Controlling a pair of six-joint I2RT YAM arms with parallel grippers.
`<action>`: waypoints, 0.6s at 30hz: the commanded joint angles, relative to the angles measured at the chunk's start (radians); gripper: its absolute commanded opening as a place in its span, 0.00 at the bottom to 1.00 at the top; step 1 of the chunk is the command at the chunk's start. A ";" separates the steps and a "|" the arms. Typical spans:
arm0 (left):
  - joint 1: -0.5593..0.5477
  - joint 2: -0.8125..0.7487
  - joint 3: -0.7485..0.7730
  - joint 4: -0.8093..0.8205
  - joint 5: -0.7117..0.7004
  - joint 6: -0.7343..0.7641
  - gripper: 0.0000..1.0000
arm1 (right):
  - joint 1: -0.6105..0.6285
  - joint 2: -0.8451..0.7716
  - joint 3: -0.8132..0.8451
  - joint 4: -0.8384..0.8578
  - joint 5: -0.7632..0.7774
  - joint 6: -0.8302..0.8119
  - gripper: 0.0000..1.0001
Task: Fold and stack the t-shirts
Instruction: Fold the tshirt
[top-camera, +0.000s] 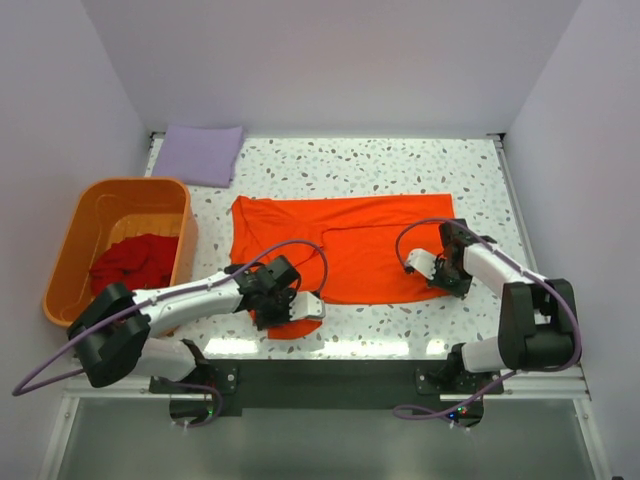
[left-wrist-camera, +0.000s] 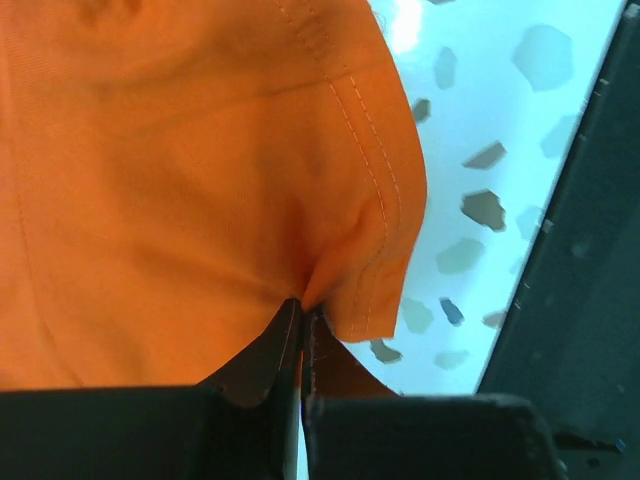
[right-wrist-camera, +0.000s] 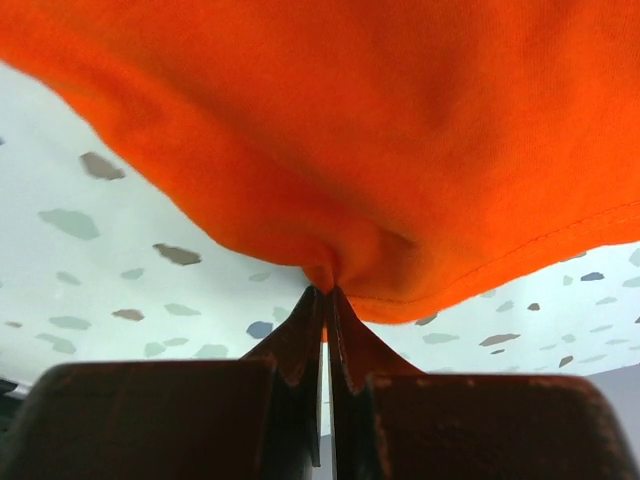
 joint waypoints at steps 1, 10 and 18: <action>-0.004 -0.066 0.083 -0.131 0.063 0.013 0.00 | -0.003 -0.066 0.026 -0.080 -0.057 -0.031 0.00; 0.209 -0.089 0.320 -0.369 0.146 0.146 0.00 | -0.014 -0.146 0.114 -0.226 -0.086 -0.068 0.00; 0.342 0.004 0.439 -0.345 0.138 0.246 0.00 | -0.031 0.016 0.300 -0.209 -0.084 -0.058 0.00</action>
